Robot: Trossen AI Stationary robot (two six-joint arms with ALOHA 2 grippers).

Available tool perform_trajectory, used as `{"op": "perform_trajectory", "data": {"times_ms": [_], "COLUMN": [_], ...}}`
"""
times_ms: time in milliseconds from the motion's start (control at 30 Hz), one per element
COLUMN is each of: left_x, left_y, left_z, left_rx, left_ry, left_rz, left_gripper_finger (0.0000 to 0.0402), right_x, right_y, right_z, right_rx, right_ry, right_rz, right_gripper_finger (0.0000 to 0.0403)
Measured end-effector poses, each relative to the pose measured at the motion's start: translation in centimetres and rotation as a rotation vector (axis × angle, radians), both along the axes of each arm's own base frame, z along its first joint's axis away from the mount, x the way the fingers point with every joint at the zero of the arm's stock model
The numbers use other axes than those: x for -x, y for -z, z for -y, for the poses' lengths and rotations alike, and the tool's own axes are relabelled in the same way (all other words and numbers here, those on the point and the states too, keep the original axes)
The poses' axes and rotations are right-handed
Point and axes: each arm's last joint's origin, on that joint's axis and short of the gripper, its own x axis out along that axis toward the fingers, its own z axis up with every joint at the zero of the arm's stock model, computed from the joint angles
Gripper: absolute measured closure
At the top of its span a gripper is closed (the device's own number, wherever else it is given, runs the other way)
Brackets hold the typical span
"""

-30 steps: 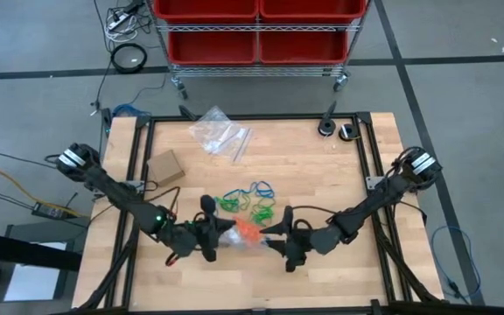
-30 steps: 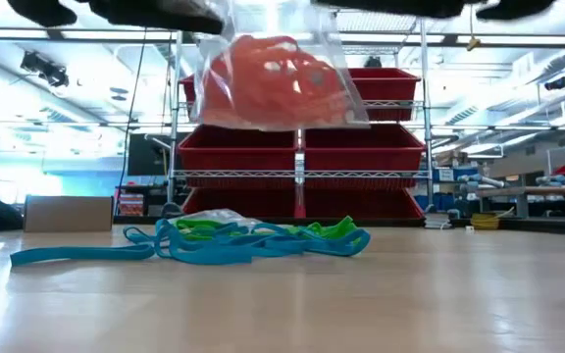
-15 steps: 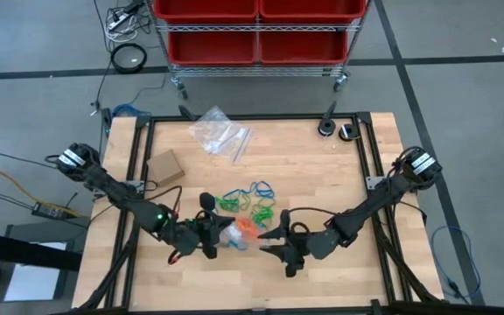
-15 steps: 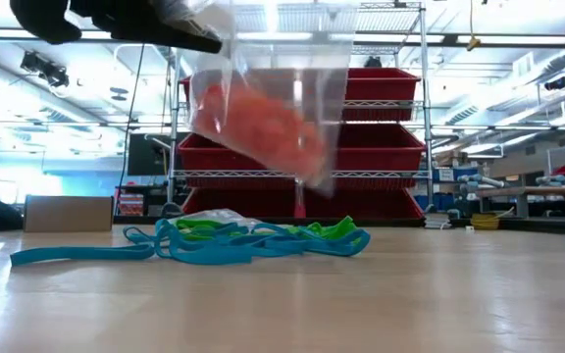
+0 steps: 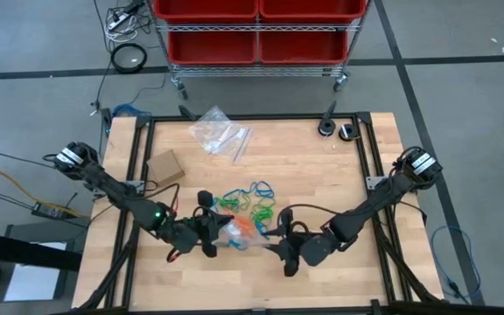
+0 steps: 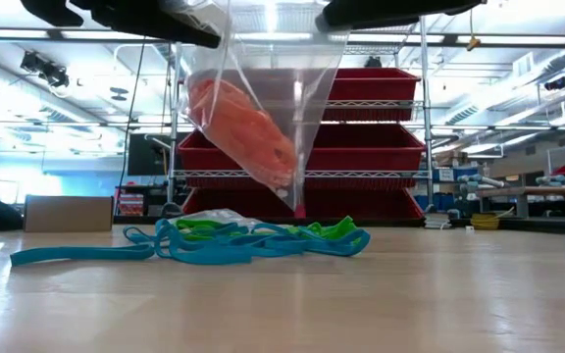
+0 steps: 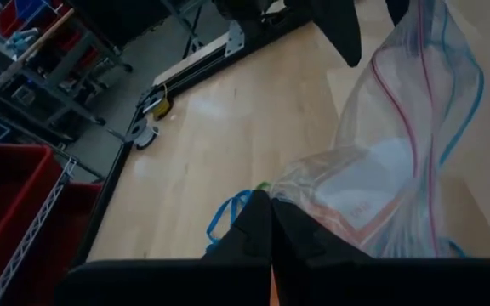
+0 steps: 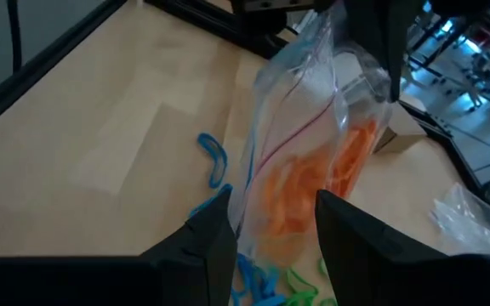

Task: Sort rubber bands
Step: Close the transparent zip bag

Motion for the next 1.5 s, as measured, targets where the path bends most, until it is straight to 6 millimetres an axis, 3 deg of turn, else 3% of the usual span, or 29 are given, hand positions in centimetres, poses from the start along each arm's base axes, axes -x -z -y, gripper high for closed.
{"op": "perform_trajectory", "data": {"times_ms": [367, 767, 900, 1200, 1500], "left_x": [-0.5, -0.4, -0.4, -0.4, -0.2], "left_y": [-1.5, -1.4, -1.4, -1.2, -0.9], "left_z": [0.3, 0.3, 0.3, 0.3, 0.2], "left_rx": [0.006, 0.016, 0.023, 0.020, 0.034], "left_ry": [0.006, -0.001, 0.005, 0.008, -0.008], "left_rz": [0.029, 0.020, 0.019, 0.004, -0.022], "left_gripper_finger": [0.0401, 0.0401, 0.0401, 0.0401, 0.0401], "right_x": [-0.2, -0.5, -0.8, -1.2, -1.2], "right_y": [-0.2, -0.5, -0.7, -0.8, -0.7], "right_z": [0.2, 0.2, 0.4, 0.9, 0.9], "right_rx": [-0.043, -0.037, -0.047, -0.075, -0.074], "right_ry": [0.027, -0.026, -0.048, -0.044, -0.047], "right_rz": [0.026, 0.050, 0.059, 0.066, 0.057], "right_gripper_finger": [0.0270, 0.0393, 0.0394, 0.0355, 0.0398]}}
